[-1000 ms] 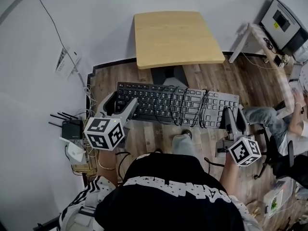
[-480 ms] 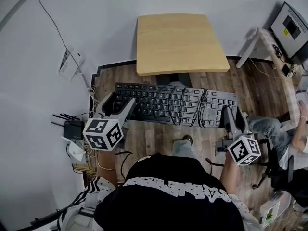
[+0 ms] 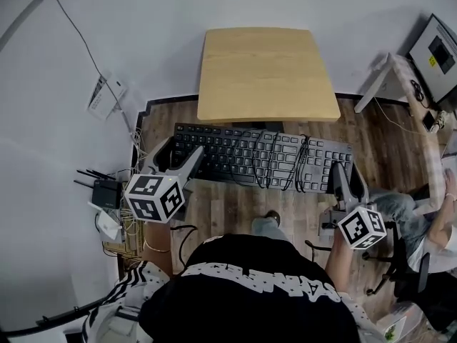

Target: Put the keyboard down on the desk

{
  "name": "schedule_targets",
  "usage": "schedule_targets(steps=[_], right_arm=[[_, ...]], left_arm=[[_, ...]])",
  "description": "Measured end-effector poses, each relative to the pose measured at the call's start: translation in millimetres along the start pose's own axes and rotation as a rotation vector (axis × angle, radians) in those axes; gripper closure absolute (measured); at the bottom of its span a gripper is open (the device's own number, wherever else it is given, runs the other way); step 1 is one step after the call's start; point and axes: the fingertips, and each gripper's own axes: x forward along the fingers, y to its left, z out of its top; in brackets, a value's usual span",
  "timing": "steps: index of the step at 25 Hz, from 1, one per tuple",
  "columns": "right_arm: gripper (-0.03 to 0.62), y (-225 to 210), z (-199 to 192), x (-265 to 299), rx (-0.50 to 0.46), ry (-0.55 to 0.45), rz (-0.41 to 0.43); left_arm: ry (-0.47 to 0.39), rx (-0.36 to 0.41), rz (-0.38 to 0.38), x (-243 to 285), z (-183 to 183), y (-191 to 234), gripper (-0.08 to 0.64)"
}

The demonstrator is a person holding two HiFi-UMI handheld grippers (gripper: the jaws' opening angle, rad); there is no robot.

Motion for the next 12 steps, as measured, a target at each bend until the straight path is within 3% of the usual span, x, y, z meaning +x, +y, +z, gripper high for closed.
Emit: schedule_targets(steps=[12], right_arm=[[0.377,-0.1,-0.6,-3.9,0.024,0.027,-0.045]], left_arm=[[0.037,-0.012,-0.022,9.3,5.5,0.9,0.245]])
